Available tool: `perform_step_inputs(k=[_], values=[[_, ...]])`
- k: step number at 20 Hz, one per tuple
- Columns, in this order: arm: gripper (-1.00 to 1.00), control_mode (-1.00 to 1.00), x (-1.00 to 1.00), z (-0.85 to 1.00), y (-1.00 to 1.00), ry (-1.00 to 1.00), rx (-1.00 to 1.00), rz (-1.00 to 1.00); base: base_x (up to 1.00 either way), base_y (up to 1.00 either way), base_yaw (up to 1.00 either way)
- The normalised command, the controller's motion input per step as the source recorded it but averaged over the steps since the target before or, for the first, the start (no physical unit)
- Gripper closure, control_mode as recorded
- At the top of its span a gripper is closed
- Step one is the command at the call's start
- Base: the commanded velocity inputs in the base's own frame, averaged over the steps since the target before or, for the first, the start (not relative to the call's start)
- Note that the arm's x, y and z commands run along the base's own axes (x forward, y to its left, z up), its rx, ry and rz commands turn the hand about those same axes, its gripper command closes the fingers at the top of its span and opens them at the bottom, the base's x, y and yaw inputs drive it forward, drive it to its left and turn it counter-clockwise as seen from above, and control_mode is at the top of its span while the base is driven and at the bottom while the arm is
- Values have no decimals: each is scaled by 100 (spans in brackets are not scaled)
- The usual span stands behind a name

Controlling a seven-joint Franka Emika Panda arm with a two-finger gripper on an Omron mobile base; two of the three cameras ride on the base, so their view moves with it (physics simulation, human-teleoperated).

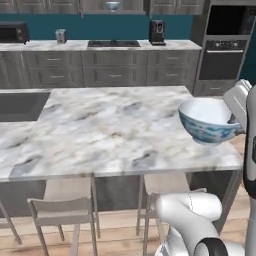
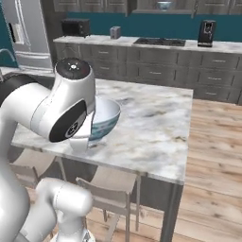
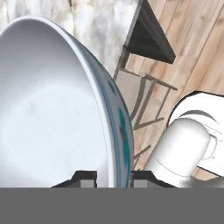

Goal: Pick up the bowls from the cabinet and place each bowl in front of a stool on the dining counter.

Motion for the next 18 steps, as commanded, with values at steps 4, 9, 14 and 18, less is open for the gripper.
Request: perform_step_inputs(k=[4, 9, 14, 18], values=[[100, 100, 0, 0, 0, 0, 0, 0, 76, 9, -33], [100, -100, 25, -17, 2, 0, 0, -13, 34, 2, -21], [100, -100, 98, -70, 13, 0, -2, -25, 0, 0, 0], [100, -100, 100, -99, 17, 0, -1, -21, 0, 0, 0]])
